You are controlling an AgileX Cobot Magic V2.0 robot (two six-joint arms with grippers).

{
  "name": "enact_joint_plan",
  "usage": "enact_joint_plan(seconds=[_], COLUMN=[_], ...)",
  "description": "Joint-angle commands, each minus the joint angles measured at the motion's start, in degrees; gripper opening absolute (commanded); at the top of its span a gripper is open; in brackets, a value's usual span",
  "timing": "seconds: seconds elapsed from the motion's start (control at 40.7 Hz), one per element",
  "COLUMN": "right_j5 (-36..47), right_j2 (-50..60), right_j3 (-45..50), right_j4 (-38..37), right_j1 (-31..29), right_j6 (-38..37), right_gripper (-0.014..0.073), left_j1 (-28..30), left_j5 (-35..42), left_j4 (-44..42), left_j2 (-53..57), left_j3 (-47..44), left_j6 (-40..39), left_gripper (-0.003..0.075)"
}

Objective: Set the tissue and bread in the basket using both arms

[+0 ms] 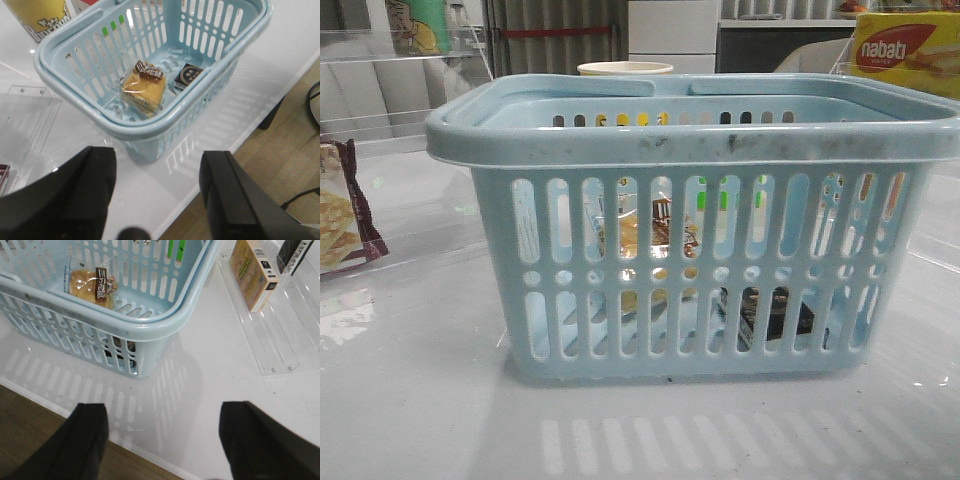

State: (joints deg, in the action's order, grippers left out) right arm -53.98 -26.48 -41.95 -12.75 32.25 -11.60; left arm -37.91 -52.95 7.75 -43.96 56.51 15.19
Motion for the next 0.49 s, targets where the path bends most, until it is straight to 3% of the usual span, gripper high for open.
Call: enact_joint_plan(seconds=[0.0, 0.221, 0.467], right_j5=[3.41, 3.18, 3.18], right_j2=[-0.37, -0.37, -0.37], right_j3=[-1.46, -1.23, -1.23], right_j4=[-1.78, -1.78, -1.78], right_j1=[-0.03, -0.03, -0.03], right_j6=[0.04, 0.04, 0.04], right_gripper=[0.0571, 0.0571, 0.0566], left_j1=[0.06, 0.06, 0.06], left_j5=[4.56, 5.05, 5.42], left_j4=[0.57, 1.25, 1.25], left_j2=[5.55, 12.83, 13.23], left_j3=[-3.5, -11.28, -13.05], left_j6=[-0.51, -0.51, -0.51], left_gripper=[0.0436, 0.0436, 0.0431])
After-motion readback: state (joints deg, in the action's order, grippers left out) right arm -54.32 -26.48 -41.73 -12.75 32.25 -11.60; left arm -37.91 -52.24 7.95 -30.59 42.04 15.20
